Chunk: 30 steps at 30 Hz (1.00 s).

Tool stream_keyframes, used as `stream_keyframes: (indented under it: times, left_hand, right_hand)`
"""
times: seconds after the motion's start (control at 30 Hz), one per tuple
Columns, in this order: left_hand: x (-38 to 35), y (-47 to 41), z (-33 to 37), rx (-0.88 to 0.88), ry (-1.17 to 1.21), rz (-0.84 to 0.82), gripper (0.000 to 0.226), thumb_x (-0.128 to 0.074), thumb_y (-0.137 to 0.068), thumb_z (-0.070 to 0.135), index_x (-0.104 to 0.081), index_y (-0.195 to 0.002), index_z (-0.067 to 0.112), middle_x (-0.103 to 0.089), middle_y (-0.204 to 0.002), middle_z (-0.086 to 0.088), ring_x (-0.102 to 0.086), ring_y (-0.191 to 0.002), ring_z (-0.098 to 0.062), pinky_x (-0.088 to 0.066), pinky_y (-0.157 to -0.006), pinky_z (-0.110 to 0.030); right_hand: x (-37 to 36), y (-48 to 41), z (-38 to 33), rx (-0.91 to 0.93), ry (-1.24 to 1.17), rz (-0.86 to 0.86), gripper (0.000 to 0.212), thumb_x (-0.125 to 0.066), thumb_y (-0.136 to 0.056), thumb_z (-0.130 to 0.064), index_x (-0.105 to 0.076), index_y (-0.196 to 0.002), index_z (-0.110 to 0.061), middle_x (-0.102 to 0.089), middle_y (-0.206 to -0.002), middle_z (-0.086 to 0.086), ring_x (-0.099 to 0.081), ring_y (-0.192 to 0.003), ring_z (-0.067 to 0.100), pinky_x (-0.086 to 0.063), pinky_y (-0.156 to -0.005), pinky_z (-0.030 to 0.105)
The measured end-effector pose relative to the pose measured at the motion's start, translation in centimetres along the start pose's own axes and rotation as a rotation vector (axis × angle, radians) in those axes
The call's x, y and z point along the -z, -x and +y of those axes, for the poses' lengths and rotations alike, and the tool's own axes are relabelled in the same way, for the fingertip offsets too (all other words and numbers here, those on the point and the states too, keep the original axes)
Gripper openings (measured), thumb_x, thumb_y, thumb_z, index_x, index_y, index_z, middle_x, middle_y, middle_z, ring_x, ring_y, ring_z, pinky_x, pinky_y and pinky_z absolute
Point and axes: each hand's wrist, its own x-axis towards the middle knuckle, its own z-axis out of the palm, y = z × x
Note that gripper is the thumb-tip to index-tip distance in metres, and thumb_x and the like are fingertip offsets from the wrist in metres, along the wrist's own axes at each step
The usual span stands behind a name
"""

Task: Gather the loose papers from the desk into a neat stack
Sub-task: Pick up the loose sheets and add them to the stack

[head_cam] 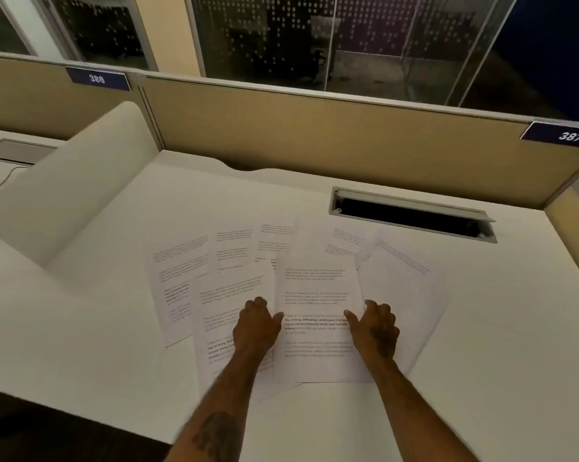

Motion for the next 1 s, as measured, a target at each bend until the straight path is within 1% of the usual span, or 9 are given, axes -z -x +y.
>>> stream_keyframes:
  times: [0.17,0.33,0.43,0.53,0.63,0.77,0.9,0.93,1.0]
  left_hand:
    - [-0.9,-0.3,0.5,0.069,0.042,-0.068,0.062,-0.061,-0.094,0.049,-0.045,-0.143,0.014,-0.057,-0.142,-0.009,-0.058,-0.127,-0.029,-0.050,-0.100,-0.045]
    - [-1.5,-0.5,1.0,0.069,0.166,-0.102,0.049,-0.063,-0.096,0.040,-0.051,-0.135,0.013,-0.063,-0.134,-0.010,-0.064,-0.117,-0.031,-0.054,-0.095,-0.043]
    - [-1.3,-0.7,1.3,0.024,0.281,-0.093,0.038,-0.061,-0.099,0.027,-0.057,-0.132,0.009,-0.067,-0.132,-0.012,-0.066,-0.114,-0.029,-0.053,-0.092,-0.038]
    - [0.3,-0.4,1.3,0.001,0.442,-0.095,0.033,-0.060,-0.100,0.021,-0.059,-0.130,0.007,-0.069,-0.129,-0.014,-0.068,-0.111,-0.030,-0.056,-0.095,-0.040]
    - [3.2,0.0,0.2,0.021,0.737,-0.160,0.030,-0.063,-0.099,0.020,-0.060,-0.128,0.013,-0.072,-0.125,-0.011,-0.072,-0.106,-0.029,-0.058,-0.096,-0.051]
    - [7.0,0.9,-2.9,0.009,1.074,-0.242,0.038,-0.070,-0.094,0.018,-0.063,-0.131,0.019,-0.076,-0.122,-0.011,-0.074,-0.108,-0.034,-0.057,-0.096,-0.057]
    - [8.8,2.1,-6.3,0.030,1.169,-0.174,0.037,-0.067,-0.095,0.011,-0.063,-0.132,0.011,-0.075,-0.121,-0.018,-0.073,-0.109,-0.039,-0.055,-0.097,-0.061]
    - [9.2,2.4,-7.2,0.039,1.168,-0.150,0.037,-0.066,-0.096,0.010,-0.062,-0.132,0.010,-0.075,-0.121,-0.019,-0.073,-0.109,-0.040,-0.055,-0.097,-0.061]
    - [10.2,2.9,-9.4,0.057,1.166,-0.114,0.037,-0.065,-0.096,0.009,-0.062,-0.133,0.008,-0.075,-0.121,-0.020,-0.073,-0.109,-0.041,-0.054,-0.098,-0.062]
  right_hand:
    - [-0.3,-0.6,0.2,-0.070,-0.030,-0.067,0.060,-0.061,-0.092,-0.050,-0.050,-0.139,-0.013,-0.055,-0.133,0.011,-0.054,-0.122,0.029,-0.044,-0.104,0.045]
    - [-0.8,-1.2,0.2,-0.106,-0.102,-0.098,0.045,-0.064,-0.094,-0.038,-0.056,-0.130,-0.013,-0.062,-0.127,0.009,-0.060,-0.116,0.029,-0.046,-0.101,0.043]
    - [-0.7,-1.7,0.0,-0.149,-0.266,-0.132,0.024,-0.061,-0.097,-0.027,-0.064,-0.111,-0.008,-0.071,-0.113,0.011,-0.069,-0.098,0.028,-0.058,-0.089,0.041]
    - [0.0,-2.4,-0.7,-0.110,-0.417,-0.158,0.017,-0.057,-0.100,-0.022,-0.062,-0.094,-0.008,-0.073,-0.106,0.014,-0.067,-0.085,0.024,-0.056,-0.075,0.034]
    - [1.1,-2.7,-2.0,-0.040,-0.614,-0.247,0.016,-0.057,-0.099,-0.022,-0.064,-0.095,-0.008,-0.073,-0.102,0.009,-0.068,-0.084,0.022,-0.053,-0.070,0.029]
    - [2.1,-1.9,-5.6,0.077,-0.762,-0.375,0.011,-0.061,-0.096,-0.023,-0.069,-0.098,-0.015,-0.076,-0.098,0.001,-0.072,-0.089,0.017,-0.054,-0.068,0.025]
    - [1.3,-0.3,-9.6,0.147,-0.789,-0.506,0.011,-0.062,-0.096,-0.029,-0.069,-0.092,-0.021,-0.077,-0.096,-0.001,-0.074,-0.088,0.016,-0.053,-0.062,0.021]
    - [0.9,0.1,-10.3,0.147,-0.807,-0.543,0.015,-0.062,-0.097,-0.032,-0.070,-0.093,-0.020,-0.078,-0.097,0.001,-0.075,-0.087,0.018,-0.056,-0.063,0.023]
    - [0.1,0.8,-11.5,0.129,-0.809,-0.568,0.028,-0.059,-0.097,-0.039,-0.071,-0.097,-0.013,-0.079,-0.097,0.005,-0.076,-0.087,0.021,-0.062,-0.073,0.033]
